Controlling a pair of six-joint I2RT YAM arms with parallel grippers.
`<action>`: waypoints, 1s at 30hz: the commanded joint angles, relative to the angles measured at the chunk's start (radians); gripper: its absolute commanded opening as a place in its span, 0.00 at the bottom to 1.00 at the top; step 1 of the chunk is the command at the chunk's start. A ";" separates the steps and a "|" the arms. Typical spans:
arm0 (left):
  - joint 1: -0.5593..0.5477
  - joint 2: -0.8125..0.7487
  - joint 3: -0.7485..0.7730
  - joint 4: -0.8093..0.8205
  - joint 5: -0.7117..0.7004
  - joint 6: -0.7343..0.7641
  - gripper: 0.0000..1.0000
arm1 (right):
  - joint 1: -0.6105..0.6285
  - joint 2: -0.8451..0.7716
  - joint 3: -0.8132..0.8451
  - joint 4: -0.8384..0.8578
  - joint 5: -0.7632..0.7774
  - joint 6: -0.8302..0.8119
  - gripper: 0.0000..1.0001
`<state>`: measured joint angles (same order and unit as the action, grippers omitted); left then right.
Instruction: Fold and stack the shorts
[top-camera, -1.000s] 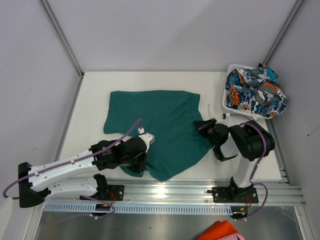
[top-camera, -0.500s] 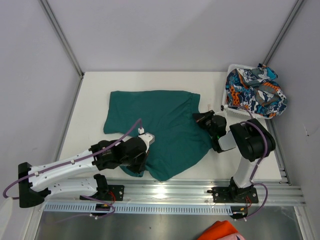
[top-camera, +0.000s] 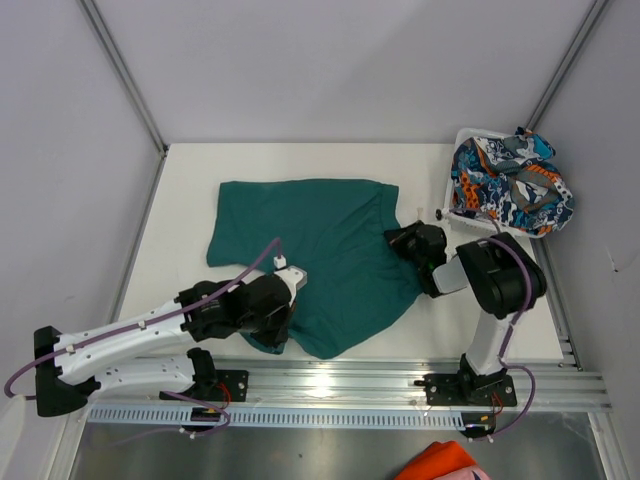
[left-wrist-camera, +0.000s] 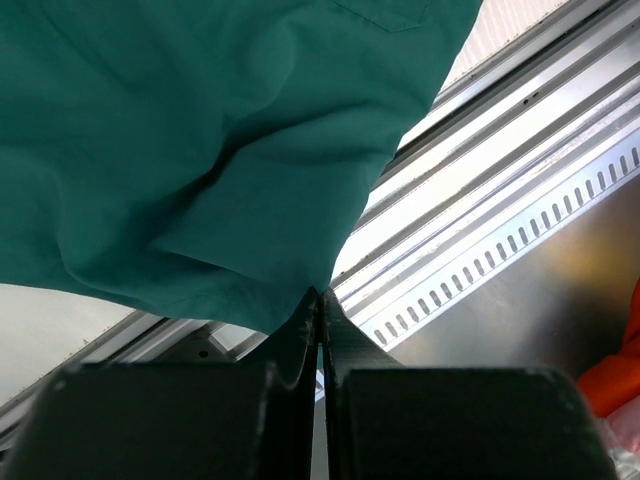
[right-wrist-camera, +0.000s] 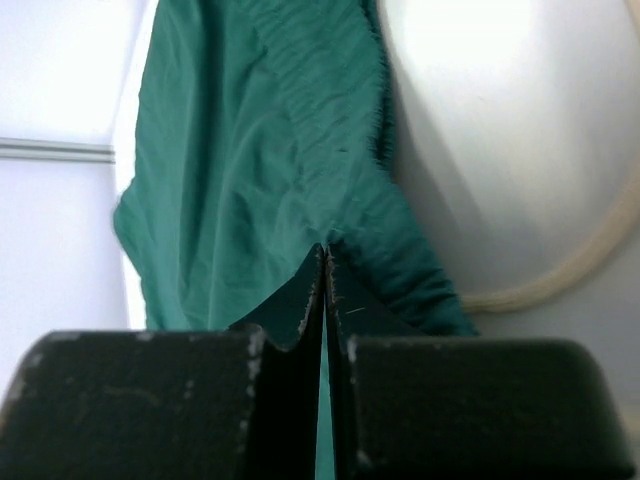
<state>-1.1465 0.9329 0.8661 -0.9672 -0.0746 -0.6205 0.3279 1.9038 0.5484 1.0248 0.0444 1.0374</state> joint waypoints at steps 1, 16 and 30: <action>0.005 -0.011 0.047 -0.005 -0.002 0.001 0.00 | 0.008 -0.193 0.085 -0.314 0.058 -0.106 0.01; 0.005 0.038 0.048 0.048 0.018 0.044 0.00 | 0.010 -0.745 0.061 -1.267 0.132 -0.272 0.50; 0.005 0.023 0.054 0.022 0.001 0.035 0.00 | -0.035 -0.796 -0.016 -1.382 0.103 -0.257 0.50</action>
<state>-1.1465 0.9718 0.8791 -0.9478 -0.0738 -0.5938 0.2974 1.0935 0.5350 -0.3492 0.1493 0.7731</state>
